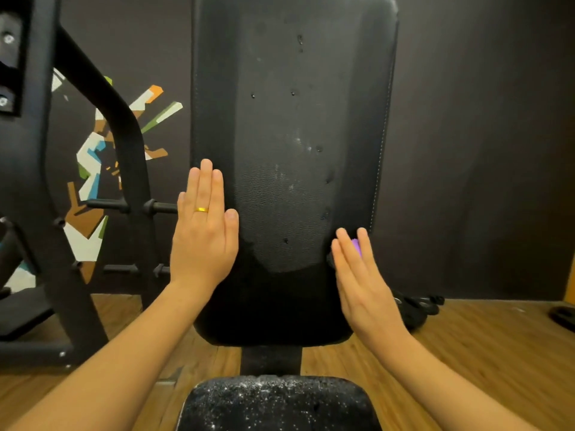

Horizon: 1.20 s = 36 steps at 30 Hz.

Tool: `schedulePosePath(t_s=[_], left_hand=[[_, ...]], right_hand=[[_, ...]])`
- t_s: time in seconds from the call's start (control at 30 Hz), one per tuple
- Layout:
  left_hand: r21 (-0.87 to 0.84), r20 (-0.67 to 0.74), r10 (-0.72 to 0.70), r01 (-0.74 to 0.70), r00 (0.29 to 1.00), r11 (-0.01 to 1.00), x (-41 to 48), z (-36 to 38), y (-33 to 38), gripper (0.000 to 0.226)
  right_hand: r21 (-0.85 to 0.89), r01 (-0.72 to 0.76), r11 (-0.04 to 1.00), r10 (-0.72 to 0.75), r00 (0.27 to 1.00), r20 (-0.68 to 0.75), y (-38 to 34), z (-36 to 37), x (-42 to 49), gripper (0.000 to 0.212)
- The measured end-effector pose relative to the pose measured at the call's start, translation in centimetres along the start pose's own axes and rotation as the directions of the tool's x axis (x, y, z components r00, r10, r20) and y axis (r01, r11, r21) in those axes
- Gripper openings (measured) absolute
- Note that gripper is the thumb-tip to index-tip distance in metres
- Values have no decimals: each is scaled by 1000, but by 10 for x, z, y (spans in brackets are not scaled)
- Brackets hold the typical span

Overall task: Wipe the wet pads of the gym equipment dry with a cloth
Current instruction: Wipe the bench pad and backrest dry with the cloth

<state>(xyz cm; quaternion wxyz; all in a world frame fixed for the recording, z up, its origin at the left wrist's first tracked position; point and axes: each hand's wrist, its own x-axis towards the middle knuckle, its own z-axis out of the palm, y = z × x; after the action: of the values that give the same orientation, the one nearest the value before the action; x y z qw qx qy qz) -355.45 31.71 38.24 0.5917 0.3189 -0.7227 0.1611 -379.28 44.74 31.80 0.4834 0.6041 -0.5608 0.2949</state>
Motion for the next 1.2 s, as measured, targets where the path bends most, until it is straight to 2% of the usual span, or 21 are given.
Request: schedulePosePath(t_s=[0.13, 0.33, 0.47, 0.6, 0.73, 0.83, 0.93, 1.04, 1.1, 1.2], left_hand=[[-6, 6, -16, 16, 1000, 1000, 0, 1, 0, 61], [-18, 28, -16, 16, 999, 1000, 0, 1, 1, 61], [-40, 27, -25, 26, 999, 999, 0, 1, 0, 60], [-60, 38, -19, 22, 999, 998, 0, 1, 0, 61], [-29, 34, -22, 23, 999, 999, -1, 1, -1, 61], [-5, 42, -26, 27, 999, 1000, -1, 2, -1, 61], [7, 29, -23, 23, 999, 1000, -1, 2, -1, 61], [18, 30, -5, 4, 1000, 1000, 0, 2, -1, 61], [14, 25, -3, 2, 1000, 1000, -1, 2, -2, 60], [-1, 12, -3, 3, 1000, 1000, -1, 5, -3, 60]], right_hand=[[28, 85, 996, -86, 995, 51, 6, -7, 30, 83], [81, 81, 993, -74, 994, -85, 15, -15, 91, 66], [60, 13, 998, -1, 980, -197, 31, -26, 164, 57], [41, -84, 996, 92, 967, -239, 41, -39, 215, 53], [63, -77, 995, 88, 976, -197, 26, -27, 159, 51], [-9, 9, 1000, -9, 999, -50, 18, -24, 102, 53], [-4, 47, 999, -47, 998, -50, 23, -28, 101, 58], [101, -6, 995, 19, 992, -125, 36, -32, 145, 64], [157, -68, 985, 94, 981, -167, 47, -38, 189, 59], [159, -62, 985, 97, 971, -218, 62, -57, 262, 54]])
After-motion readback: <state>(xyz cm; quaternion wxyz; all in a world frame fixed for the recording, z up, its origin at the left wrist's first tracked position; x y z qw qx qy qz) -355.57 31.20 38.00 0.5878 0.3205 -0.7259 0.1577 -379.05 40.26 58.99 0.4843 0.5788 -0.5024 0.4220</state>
